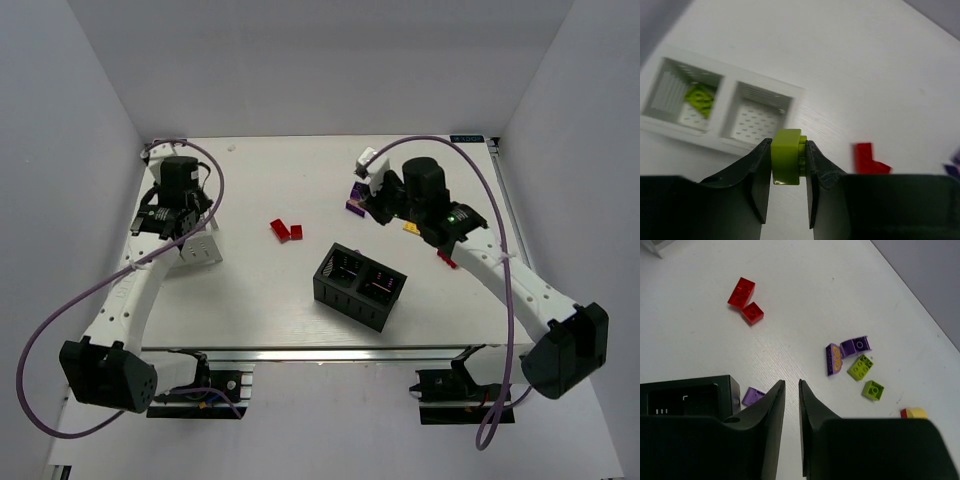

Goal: Sort the legos into containers by color

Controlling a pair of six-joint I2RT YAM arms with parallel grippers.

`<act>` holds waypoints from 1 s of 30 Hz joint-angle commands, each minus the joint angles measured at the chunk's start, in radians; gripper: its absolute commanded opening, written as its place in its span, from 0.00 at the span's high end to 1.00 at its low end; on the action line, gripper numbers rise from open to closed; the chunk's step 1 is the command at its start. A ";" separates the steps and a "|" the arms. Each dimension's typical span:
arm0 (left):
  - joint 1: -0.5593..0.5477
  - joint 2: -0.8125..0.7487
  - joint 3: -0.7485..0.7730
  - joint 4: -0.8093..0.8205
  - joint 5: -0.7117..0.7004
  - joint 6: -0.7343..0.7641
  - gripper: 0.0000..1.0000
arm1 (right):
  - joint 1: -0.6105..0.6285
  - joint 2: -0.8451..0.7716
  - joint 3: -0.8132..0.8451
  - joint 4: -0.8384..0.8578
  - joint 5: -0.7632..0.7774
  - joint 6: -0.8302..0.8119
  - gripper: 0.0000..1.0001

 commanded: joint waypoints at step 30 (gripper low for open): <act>0.282 0.190 0.007 0.047 -0.250 0.089 0.20 | -0.304 0.023 -0.008 0.031 -0.206 0.094 0.31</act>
